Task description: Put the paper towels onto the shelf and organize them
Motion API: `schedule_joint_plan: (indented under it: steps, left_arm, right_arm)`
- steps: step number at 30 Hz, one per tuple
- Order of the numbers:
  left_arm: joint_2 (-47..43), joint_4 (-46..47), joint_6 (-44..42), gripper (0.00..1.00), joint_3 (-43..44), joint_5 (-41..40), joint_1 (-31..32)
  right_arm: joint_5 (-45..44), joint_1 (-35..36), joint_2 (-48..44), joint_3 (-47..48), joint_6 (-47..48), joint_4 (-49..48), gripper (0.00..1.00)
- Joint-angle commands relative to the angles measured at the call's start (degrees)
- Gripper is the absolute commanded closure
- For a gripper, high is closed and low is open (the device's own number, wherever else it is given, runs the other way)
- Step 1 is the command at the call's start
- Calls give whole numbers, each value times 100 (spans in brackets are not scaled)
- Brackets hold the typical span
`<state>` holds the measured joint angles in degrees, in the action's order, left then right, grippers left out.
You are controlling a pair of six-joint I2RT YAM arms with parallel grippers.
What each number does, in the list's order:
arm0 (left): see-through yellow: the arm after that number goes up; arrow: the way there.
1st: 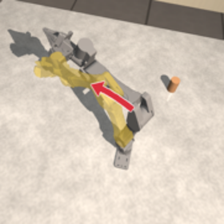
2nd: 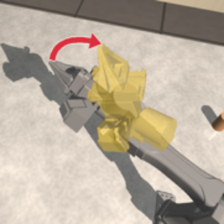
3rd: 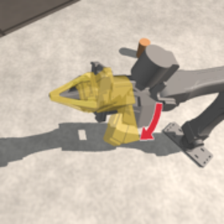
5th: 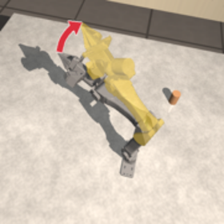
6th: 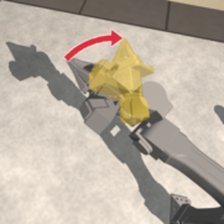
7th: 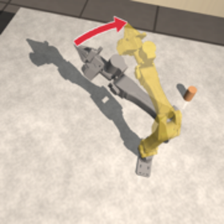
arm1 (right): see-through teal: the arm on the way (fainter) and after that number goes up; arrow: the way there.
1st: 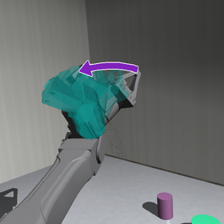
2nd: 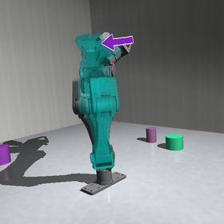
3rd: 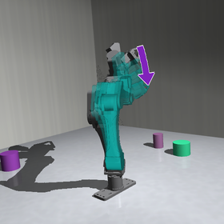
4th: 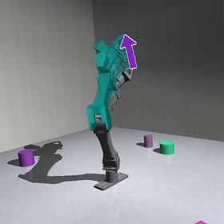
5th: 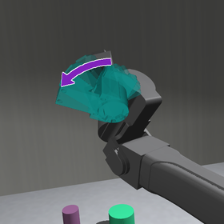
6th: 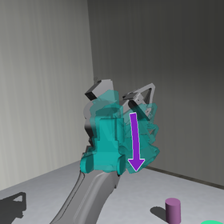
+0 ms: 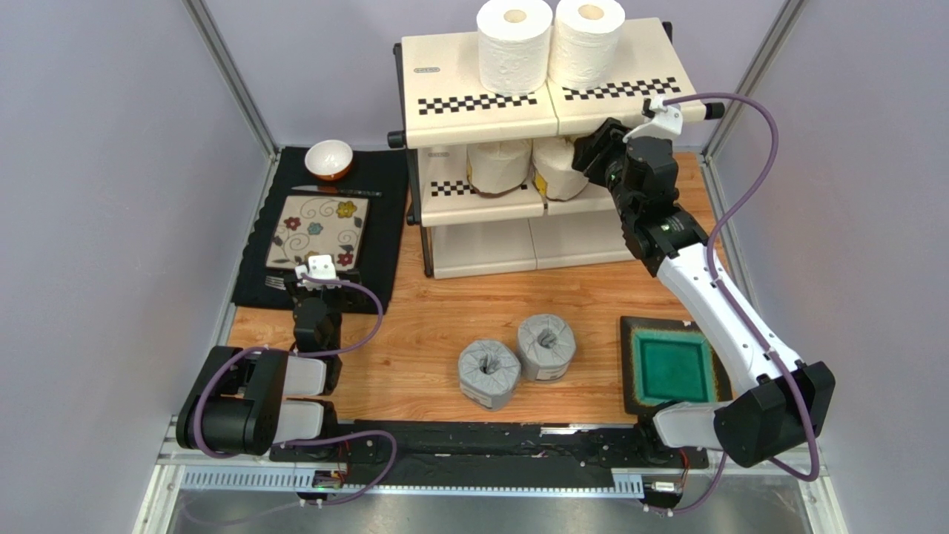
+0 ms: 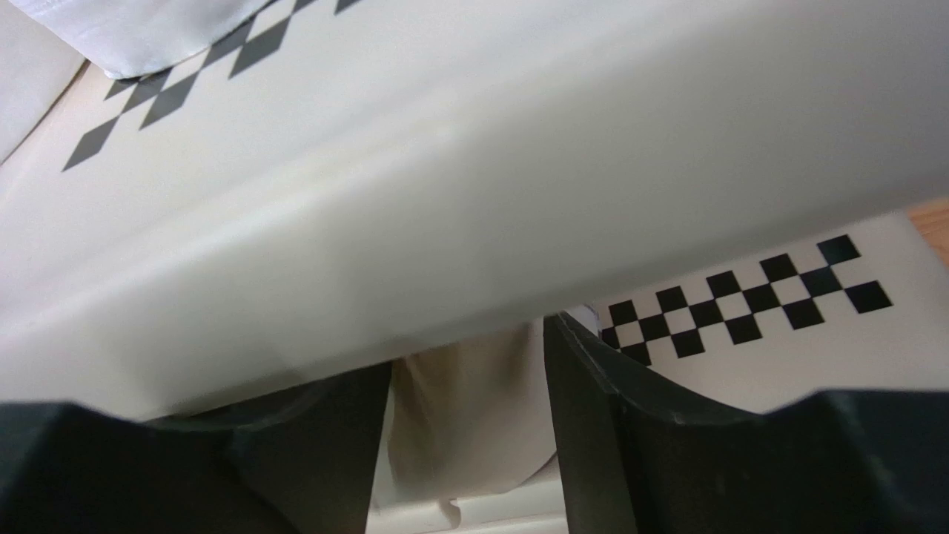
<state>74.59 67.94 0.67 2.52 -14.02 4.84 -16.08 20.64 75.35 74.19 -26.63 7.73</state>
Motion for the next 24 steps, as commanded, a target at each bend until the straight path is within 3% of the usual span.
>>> schedule_joint_plan:
  steps: [1, 13, 21, 24]
  left_arm:
    - [3, 175, -40, 1, -1334, 22, -36]
    - [3, 167, -40, 1, -1342, 31, -36]
    - [3, 167, -40, 1, -1334, 31, -36]
    - [3, 167, -40, 1, -1342, 31, -36]
  right_arm:
    - [-27, -34, -108, -142, -88, -597, 40]
    - [166, -34, -679, -554, -35, -729, 35]
    - [895, -17, -2197, -1284, 62, -466, 35]
    - [1124, 53, -2620, -1460, -17, 174, 35]
